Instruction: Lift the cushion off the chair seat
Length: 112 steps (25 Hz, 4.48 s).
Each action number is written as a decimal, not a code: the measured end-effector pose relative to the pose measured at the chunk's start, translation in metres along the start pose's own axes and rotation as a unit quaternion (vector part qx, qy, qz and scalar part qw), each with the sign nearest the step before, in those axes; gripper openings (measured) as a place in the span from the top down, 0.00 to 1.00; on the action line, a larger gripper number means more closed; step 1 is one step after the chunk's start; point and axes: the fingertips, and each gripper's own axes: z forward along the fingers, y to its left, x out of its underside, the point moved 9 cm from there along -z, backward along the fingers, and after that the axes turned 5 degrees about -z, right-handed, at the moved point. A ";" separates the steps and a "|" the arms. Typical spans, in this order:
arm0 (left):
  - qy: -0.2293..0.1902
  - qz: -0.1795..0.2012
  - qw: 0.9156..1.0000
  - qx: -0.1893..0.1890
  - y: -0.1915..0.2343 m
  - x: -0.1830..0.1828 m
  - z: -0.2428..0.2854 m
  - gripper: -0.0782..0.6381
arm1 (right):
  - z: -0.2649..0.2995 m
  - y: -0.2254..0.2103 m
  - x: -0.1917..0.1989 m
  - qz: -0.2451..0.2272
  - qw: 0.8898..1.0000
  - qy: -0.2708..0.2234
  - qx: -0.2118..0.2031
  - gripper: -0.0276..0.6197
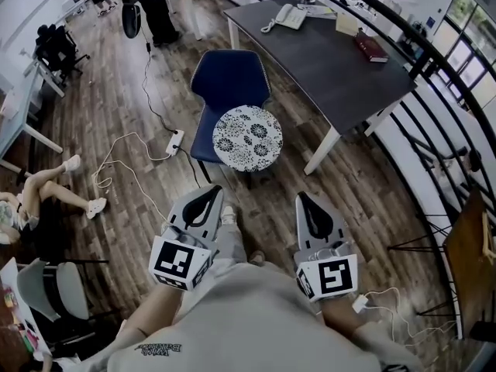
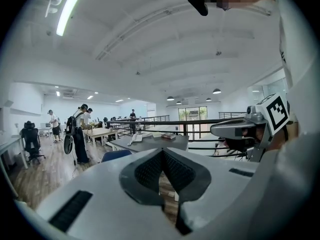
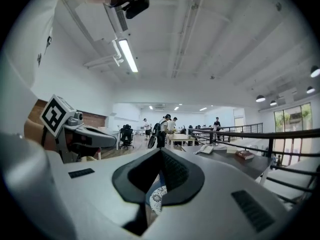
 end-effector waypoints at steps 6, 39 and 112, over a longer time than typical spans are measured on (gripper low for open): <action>-0.020 -0.018 1.000 -0.014 0.017 -0.002 0.009 0.89 | 0.003 -0.004 0.001 -0.018 1.000 -0.008 -0.002 0.95; -0.008 -0.046 0.999 0.003 0.185 -0.009 0.159 0.89 | 0.229 -0.041 0.012 -0.001 0.999 0.050 -0.017 0.95; 0.190 -0.075 0.979 -0.024 0.396 0.078 0.451 0.65 | 0.577 -0.135 0.114 0.047 0.982 0.152 -0.098 0.95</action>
